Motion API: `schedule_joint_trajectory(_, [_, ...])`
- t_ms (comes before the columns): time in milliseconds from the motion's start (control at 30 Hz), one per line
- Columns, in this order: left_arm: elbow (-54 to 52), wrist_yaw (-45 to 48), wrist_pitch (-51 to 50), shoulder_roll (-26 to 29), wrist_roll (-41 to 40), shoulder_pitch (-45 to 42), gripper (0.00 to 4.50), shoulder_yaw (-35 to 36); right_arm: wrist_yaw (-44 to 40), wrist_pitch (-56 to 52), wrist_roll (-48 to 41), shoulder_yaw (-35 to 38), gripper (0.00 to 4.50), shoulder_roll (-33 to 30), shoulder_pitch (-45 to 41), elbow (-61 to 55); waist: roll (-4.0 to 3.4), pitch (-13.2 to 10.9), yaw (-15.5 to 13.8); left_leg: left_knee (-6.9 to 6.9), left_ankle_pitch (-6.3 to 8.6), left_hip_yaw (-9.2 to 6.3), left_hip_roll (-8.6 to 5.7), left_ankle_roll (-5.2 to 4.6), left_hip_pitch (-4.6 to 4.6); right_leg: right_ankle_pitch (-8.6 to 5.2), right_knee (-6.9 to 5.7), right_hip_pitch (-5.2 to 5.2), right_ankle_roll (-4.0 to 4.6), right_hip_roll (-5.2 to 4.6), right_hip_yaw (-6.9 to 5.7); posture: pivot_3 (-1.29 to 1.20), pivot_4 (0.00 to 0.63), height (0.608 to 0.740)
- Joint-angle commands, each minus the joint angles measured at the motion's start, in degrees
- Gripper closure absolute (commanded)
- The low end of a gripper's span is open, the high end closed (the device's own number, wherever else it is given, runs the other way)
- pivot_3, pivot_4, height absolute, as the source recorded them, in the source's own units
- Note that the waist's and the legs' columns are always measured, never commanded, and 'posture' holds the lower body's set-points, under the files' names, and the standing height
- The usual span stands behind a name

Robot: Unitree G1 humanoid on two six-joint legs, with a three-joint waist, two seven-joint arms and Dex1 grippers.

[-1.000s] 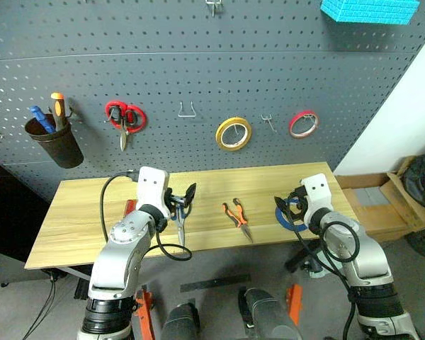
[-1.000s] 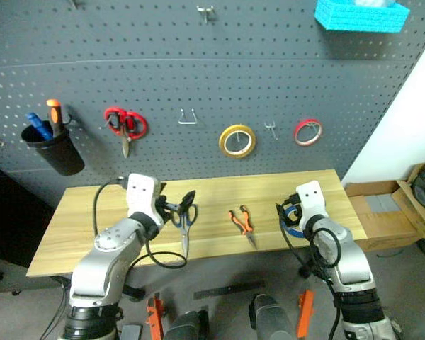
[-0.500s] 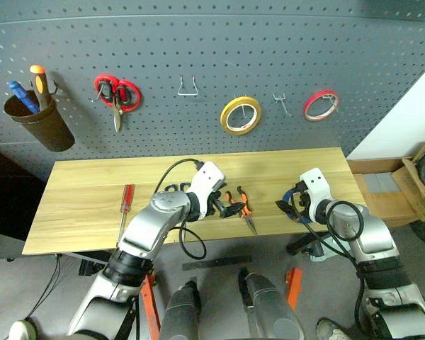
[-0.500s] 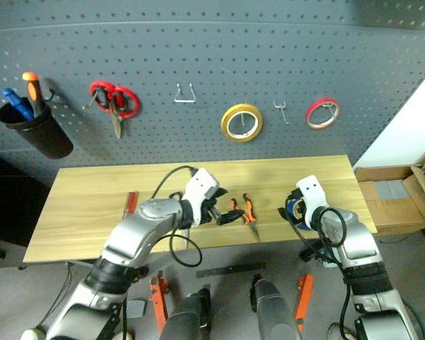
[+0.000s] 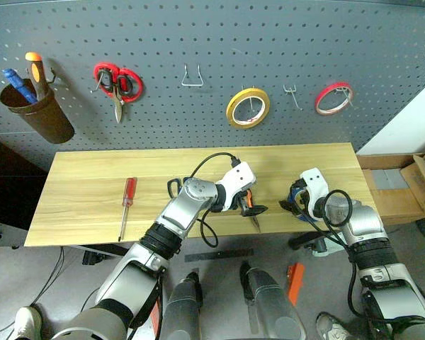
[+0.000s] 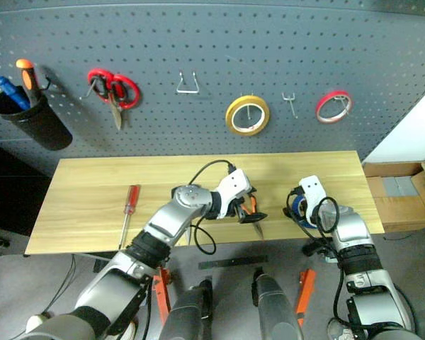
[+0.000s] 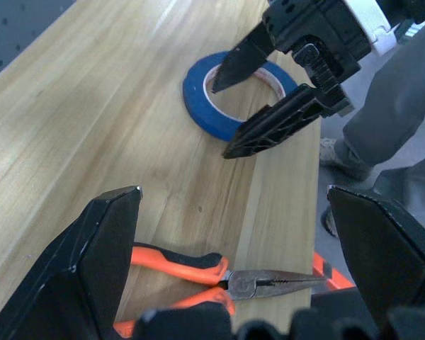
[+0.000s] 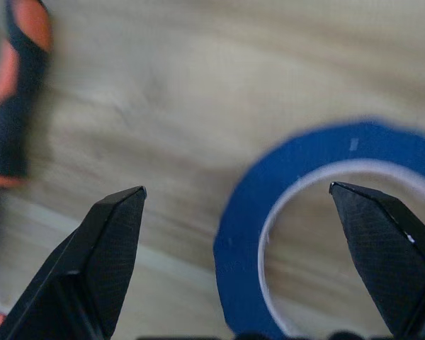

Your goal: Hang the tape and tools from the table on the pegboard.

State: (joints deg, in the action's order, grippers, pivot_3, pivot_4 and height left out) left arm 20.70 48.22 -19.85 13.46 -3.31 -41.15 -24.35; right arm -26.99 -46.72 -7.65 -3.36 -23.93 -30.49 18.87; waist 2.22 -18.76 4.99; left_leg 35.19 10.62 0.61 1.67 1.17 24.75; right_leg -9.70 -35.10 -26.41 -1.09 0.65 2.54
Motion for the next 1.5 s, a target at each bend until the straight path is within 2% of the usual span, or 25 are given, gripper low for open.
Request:
schedule_joint_trajectory(33, [-0.11,0.81,1.8,-1.02,0.65,-1.19,0.01,0.58,1.36,-2.15,0.14,0.99,0.0,0.56,-0.11,0.4,0.01,-0.16,0.01,0.01,0.0,-0.01,0.0,0.0,0.0,0.01,0.0,0.0,-0.01,0.0,-0.01,-0.13,0.395,0.74])
schedule_joint_trajectory(267, [-0.29,1.1,1.97,-1.03,1.26,-1.0,0.01,1.06,3.05,-0.86,1.65,-0.04,0.0,0.89,0.14,3.15,0.01,-0.16,-0.01,0.1,0.0,-0.06,0.01,0.0,-0.02,0.04,0.0,0.08,-0.06,0.0,-0.03,-0.12,0.396,0.74])
schedule_joint_trajectory(300, [-0.43,1.15,1.91,-0.96,1.31,-0.92,0.0,1.13,3.07,-0.7,1.76,-0.03,0.18,0.92,-0.02,3.38,0.01,-0.16,-0.02,0.14,0.0,-0.08,0.0,0.0,-0.02,0.04,0.0,0.1,-0.07,0.0,-0.05,-0.12,0.395,0.74])
schedule_joint_trajectory(400, [-0.59,1.25,1.78,-0.84,1.38,-0.88,0.0,1.35,2.76,-0.39,1.92,0.17,0.87,1.09,-0.66,4.15,0.01,-0.16,-0.02,0.23,0.0,-0.09,0.0,0.0,-0.02,0.06,0.0,0.13,-0.1,0.0,-0.04,-0.11,0.394,0.74])
schedule_joint_trajectory(667, [-0.14,1.59,1.51,-1.25,1.18,-1.42,0.0,1.77,3.05,0.62,2.11,0.51,3.6,1.67,-2.27,6.57,0.01,-0.16,0.05,0.26,0.0,-0.11,0.04,0.0,-0.01,0.08,-0.01,0.13,-0.13,0.03,-0.04,-0.11,0.388,0.74])
schedule_joint_trajectory(733, [-0.4,1.72,1.23,-1.43,0.98,-1.51,0.0,2.17,3.3,0.43,2.07,0.64,3.94,1.86,-2.08,6.04,0.02,-0.16,0.05,0.26,0.0,-0.12,0.03,0.0,-0.01,0.08,-0.01,0.14,-0.14,0.03,-0.05,-0.11,0.384,0.74])
schedule_joint_trajectory(867, [-1.06,1.23,1.61,-1.45,1.18,-1.36,0.0,2.84,3.72,-0.18,2.1,0.59,3.95,1.78,-0.59,2.49,0.01,-0.16,0.05,0.26,0.0,-0.11,0.03,0.0,-0.01,0.09,-0.01,0.14,-0.15,0.03,-0.04,-0.11,0.365,0.74])
schedule_joint_trajectory(967, [-4.81,0.54,0.53,-1.21,0.19,-0.11,0.0,4.31,4.79,-1.55,1.6,1.24,3.95,1.97,2.32,-4.77,0.01,-0.16,-0.04,0.25,0.0,-0.16,0.03,0.0,0.04,0.09,-0.01,0.1,-0.15,0.03,-0.07,-0.12,0.353,0.74])
schedule_joint_trajectory(1167, [-22.69,-2.01,-8.8,-0.71,-9.16,6.27,0.0,13.58,9.75,-3.04,1.53,2.22,3.95,4.57,12.06,-30.83,-0.04,-0.13,0.12,0.23,0.01,-0.08,0.06,0.02,0.26,0.07,-0.1,-0.22,-0.19,0.03,-0.01,-0.15,0.313,0.74])
schedule_joint_trajectory(1333, [-36.69,-5.73,-20.31,0.92,-17.27,10.85,0.0,20.38,13.74,1.68,2.87,2.25,3.95,7.79,17.62,-43.09,-0.04,-0.1,0.2,0.53,0.01,-0.12,0.06,0.05,0.27,0.06,-0.43,-0.31,-0.21,0.04,-0.04,-0.16,0.29,0.74])
schedule_joint_trajectory(1500, [-45.46,-12.67,-28.39,1.31,-22.46,12.73,0.0,26.9,16.41,12.72,7.62,-0.01,3.95,7.1,19.4,-44.94,-0.02,-0.08,0.72,0.81,0.01,-0.07,0.02,0.06,0.28,0.03,-0.44,-0.25,-0.16,0.02,0.04,-0.16,0.267,0.74])
